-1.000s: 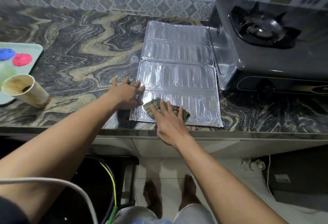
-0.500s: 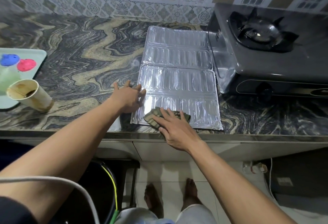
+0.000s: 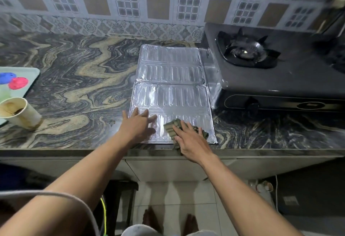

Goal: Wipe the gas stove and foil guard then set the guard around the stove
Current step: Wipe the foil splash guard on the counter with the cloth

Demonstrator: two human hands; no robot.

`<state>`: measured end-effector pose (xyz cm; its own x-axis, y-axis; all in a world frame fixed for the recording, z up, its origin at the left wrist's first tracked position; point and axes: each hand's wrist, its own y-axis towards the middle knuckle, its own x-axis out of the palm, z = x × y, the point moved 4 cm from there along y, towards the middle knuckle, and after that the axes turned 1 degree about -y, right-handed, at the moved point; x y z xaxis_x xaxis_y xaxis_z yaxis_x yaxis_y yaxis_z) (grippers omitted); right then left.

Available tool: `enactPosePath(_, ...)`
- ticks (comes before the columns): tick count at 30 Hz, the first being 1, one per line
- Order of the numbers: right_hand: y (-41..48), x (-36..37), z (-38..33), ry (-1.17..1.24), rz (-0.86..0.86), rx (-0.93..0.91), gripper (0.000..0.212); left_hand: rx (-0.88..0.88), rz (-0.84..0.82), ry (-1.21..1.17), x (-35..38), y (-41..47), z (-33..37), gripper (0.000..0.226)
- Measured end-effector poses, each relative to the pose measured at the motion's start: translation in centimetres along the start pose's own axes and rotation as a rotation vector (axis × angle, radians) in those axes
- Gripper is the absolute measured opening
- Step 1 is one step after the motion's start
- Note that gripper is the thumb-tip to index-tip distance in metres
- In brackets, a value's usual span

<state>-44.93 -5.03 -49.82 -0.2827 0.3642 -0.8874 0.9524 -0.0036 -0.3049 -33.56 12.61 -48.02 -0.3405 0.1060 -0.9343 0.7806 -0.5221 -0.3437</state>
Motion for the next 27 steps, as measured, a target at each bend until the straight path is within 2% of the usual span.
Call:
enactPosePath(7,-1.1,-1.6,3.0,-0.065,0.056,0.070,0.051,-0.064,0.001,0.037,-1.4,0.0,2.1,0.060)
enactPosePath(11,-0.9,-1.9,3.1,-0.030,0.057,0.080,0.050,-0.027,0.008,0.064,-1.0,-0.1,5.0,0.054)
enactPosePath(17,-0.4,-2.9,3.7,-0.003,0.099,0.073,0.046,-0.056,-0.024,0.025,-0.5,-0.3,4.6,0.063)
enactPosePath(21,-0.8,-3.5,3.8,0.074,0.229,0.146,0.035,-0.051,-0.058,0.039,-0.7,-0.2,4.5,0.063)
enactPosePath(23,-1.2,-4.1,4.1,0.145,0.295,0.208,0.029,-0.056,-0.051,0.043,-0.8,-0.3,4.8,0.056)
enactPosePath(27,-1.2,-5.2,4.8,0.244,0.319,0.262,0.025,-0.020,-0.003,0.016,-1.4,0.1,7.1,0.024)
